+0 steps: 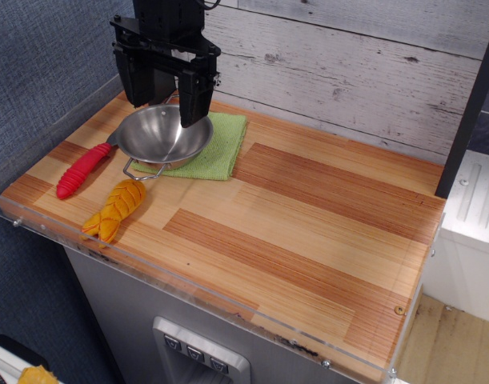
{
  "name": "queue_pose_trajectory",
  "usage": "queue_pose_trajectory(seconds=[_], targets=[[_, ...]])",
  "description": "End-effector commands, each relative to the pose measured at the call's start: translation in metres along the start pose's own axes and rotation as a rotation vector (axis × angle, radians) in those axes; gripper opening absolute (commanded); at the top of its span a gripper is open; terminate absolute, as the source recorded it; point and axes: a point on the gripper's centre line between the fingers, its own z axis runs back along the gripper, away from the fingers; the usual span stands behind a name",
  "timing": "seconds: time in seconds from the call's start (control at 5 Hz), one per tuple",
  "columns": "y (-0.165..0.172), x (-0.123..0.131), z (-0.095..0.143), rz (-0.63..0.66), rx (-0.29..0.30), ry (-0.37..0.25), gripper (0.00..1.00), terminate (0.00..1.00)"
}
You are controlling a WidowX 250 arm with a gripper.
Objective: Moves the pot to the lower right of the table.
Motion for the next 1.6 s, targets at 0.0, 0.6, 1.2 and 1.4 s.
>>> queue_pose_trajectory(seconds=[0.0, 0.6, 1.2, 1.4], targets=[[0.0, 0.0, 0.0, 0.0, 0.0, 0.0, 1.0, 0.0], [0.031, 0.053, -0.044, 0.078, 0.001, -0.049, 1.0, 0.0], [0.003, 0.067, -0.064, -0.019, -0.037, -0.01, 1.0, 0.0], [0.005, 0.067, -0.066, -0.011, -0.038, -0.006, 1.0, 0.0]])
